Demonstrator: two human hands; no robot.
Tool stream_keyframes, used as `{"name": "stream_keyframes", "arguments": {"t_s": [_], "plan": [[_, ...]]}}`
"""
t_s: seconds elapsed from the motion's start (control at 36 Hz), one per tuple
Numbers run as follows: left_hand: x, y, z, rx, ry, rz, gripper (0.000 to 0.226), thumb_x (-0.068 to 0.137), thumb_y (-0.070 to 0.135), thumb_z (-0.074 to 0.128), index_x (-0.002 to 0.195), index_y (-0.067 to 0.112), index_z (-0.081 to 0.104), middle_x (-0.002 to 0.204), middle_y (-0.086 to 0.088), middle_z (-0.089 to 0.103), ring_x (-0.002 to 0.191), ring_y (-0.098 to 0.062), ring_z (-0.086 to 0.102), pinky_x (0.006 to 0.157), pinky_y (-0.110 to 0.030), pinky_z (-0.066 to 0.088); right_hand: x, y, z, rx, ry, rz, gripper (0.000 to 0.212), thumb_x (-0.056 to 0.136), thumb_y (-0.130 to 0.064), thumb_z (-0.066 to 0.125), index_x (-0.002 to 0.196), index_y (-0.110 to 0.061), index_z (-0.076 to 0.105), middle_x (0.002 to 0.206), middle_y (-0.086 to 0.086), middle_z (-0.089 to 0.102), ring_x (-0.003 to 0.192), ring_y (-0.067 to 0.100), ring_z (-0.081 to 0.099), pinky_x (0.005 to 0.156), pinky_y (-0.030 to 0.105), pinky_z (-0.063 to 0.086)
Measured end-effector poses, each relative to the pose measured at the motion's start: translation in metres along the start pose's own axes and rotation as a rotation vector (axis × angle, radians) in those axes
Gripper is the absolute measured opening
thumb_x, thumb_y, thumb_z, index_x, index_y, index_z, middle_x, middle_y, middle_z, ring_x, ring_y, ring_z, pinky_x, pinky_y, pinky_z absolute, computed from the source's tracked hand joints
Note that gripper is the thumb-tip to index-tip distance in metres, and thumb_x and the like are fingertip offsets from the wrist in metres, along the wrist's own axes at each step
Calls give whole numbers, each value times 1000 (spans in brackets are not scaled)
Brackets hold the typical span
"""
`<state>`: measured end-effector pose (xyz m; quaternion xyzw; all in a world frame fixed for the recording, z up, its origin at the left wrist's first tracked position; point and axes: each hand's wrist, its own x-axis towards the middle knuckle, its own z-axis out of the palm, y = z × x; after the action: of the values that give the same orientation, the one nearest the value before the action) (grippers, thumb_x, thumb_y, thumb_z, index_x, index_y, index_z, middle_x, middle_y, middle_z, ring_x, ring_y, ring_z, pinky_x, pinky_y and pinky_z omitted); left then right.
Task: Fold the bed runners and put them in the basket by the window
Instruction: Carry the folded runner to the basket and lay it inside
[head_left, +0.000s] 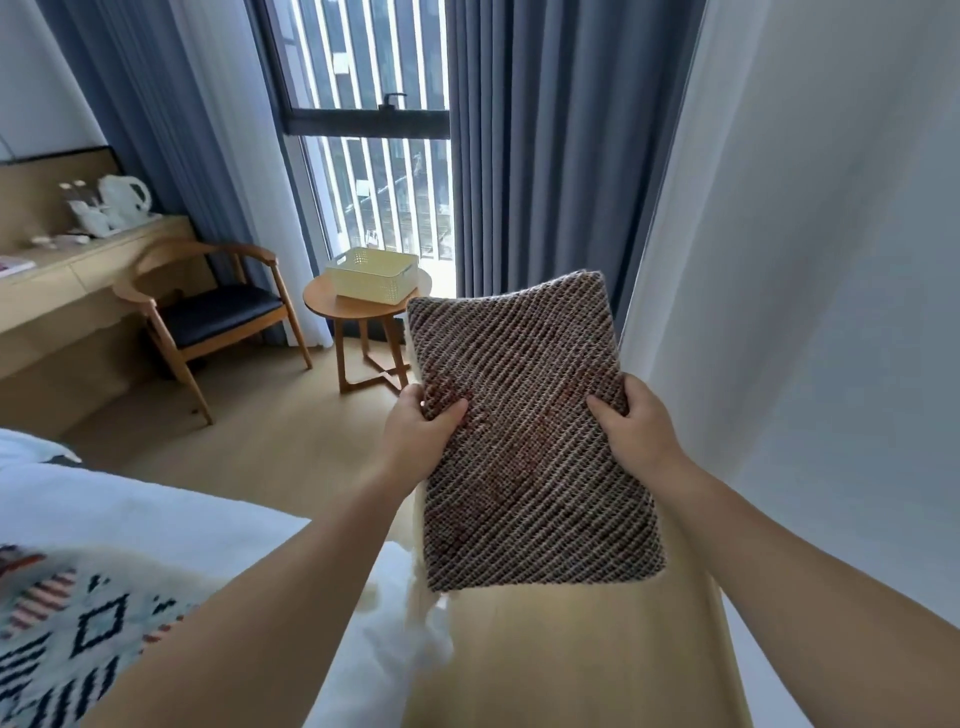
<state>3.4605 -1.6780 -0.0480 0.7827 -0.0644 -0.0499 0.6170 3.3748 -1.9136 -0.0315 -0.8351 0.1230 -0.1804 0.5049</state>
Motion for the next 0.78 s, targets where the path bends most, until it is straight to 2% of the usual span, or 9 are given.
{"name": "stream_keyframes", "arguments": {"t_s": [0.11,0.19,0.28,0.42,0.5,0.67,0.78], "plan": [[65,7,-7,-22,-8,-2,34,84,33,70,111,24,51,105,6,64,99,-14,62,85,-31,52,67,-1,22,6,6,10,26,95,-29,58,120,-22,56,109,-8,60,101,12,57,92,27,43],[105,6,-10,-19,24,7,30,84,30,70,108,25,52,100,10,64,97,-13,63,86,-33,53,105,3,37,8,9,23,30,94,-31,58,123,-22,56,110,-9,61,104,13,57,96,32,44],[144,6,-10,-3,60,16,30,85,31,69,109,24,53,99,11,64,95,-10,63,85,-31,52,145,4,50,29,4,24,30,95,-31,58,124,-23,56,109,-12,61,104,11,57,97,32,44],[200,3,-7,52,132,50,26,89,30,65,109,23,50,93,17,58,86,0,57,75,-20,45,209,13,72,27,-19,-4,29,95,-31,57,123,-23,57,110,-10,62,103,11,58,93,30,45],[238,0,-2,67,158,35,28,89,31,65,110,22,50,95,14,59,87,-5,58,78,-22,46,250,22,83,36,-40,-15,30,96,-30,56,124,-23,56,111,-11,62,103,9,57,91,27,44],[328,-3,14,73,222,58,29,88,30,66,111,20,53,96,14,62,89,-3,61,70,-17,46,351,41,104,63,-89,-58,28,96,-29,56,123,-22,57,111,-10,62,103,9,57,93,28,44],[394,0,33,47,278,38,36,87,33,67,116,16,54,105,7,65,96,-9,62,82,-28,52,429,53,107,89,-135,-71,25,96,-28,57,120,-22,58,107,-11,63,100,8,59,89,27,46]]}}
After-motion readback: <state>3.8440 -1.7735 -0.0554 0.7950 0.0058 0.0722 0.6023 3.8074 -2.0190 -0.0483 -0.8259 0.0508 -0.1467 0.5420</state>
